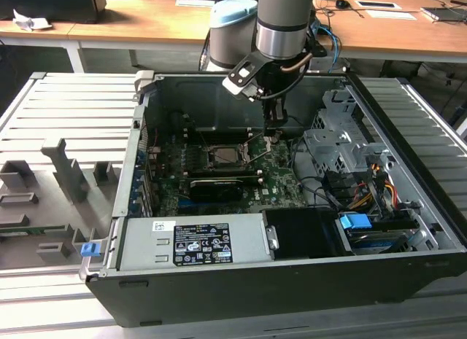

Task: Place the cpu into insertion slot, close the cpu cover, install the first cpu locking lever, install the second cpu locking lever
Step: 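Close the cpu cover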

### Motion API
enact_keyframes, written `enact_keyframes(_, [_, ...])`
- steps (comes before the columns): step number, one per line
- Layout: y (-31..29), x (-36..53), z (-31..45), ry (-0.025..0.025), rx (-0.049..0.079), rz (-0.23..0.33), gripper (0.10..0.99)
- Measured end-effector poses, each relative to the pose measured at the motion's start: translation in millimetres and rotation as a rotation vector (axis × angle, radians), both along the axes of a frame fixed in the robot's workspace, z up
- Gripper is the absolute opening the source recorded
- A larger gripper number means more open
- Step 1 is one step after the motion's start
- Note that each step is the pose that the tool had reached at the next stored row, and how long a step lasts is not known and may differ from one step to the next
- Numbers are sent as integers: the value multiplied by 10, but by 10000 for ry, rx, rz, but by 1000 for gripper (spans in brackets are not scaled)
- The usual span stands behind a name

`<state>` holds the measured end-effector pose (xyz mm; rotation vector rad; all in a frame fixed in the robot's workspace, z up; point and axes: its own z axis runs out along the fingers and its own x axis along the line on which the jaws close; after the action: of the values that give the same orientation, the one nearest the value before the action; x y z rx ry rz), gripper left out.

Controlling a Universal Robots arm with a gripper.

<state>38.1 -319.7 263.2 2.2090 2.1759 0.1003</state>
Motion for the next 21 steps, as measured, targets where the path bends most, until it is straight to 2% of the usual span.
enact_keyframes(2, [1, 75, -7, 0, 3, 2, 106])
enact_keyframes(9, [1, 195, -45, 0, 3, 15, 106])
enact_keyframes(12, [0, 229, -92, 57, 0, 15, 106])
enact_keyframes(17, [0, 228, -176, 58, 1, 39, 106])
enact_keyframes(21, [0, 183, -179, 69, 2, 39, 106])
